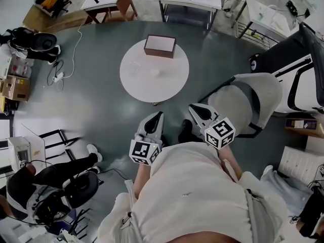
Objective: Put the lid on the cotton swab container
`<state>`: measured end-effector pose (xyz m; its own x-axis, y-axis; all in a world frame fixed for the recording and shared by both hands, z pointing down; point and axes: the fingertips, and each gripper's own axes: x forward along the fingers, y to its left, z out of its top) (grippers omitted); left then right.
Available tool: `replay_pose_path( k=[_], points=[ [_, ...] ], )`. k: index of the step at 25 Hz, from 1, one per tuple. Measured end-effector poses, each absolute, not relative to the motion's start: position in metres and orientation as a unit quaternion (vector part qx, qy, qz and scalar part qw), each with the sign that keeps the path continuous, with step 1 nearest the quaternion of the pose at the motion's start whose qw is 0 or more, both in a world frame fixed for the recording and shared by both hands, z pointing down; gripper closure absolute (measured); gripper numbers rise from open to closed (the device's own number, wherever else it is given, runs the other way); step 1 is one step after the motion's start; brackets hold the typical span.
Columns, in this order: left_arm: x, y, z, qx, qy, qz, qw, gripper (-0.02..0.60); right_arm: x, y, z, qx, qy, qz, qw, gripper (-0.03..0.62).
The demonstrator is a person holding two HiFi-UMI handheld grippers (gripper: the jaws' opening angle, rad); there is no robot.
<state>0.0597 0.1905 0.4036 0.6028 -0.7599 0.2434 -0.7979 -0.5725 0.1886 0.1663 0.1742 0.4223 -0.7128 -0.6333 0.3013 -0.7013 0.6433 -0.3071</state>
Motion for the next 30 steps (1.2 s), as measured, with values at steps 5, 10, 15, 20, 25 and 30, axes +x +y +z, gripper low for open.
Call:
replay_pose_path(
  k=[5, 10, 15, 20, 25, 30],
  points=[
    [0.08, 0.184, 0.409, 0.868, -0.466, 0.072, 0.156, 0.577, 0.186, 0.164, 0.438, 0.342, -0.908, 0.223, 0.096, 0.588],
    [0.066, 0.185, 0.422, 0.847, -0.495, 0.083, 0.175, 0.577, 0.177, 0.153, 0.453, 0.32, -0.91, 0.241, 0.105, 0.588],
    [0.037, 0.172, 0.425, 0.827, -0.524, 0.074, 0.188, 0.577, 0.156, 0.147, 0.459, 0.293, -0.917, 0.244, 0.119, 0.588],
    [0.021, 0.145, 0.417, 0.835, -0.518, 0.069, 0.172, 0.577, 0.143, 0.121, 0.451, 0.307, -0.915, 0.234, 0.117, 0.588],
    [-0.007, 0.11, 0.402, 0.845, -0.509, 0.063, 0.151, 0.577, 0.115, 0.09, 0.433, 0.312, -0.918, 0.211, 0.12, 0.588],
    [-0.041, 0.076, 0.396, 0.85, -0.504, 0.057, 0.142, 0.577, 0.08, 0.05, 0.413, 0.323, -0.92, 0.189, 0.117, 0.588]
  ],
)
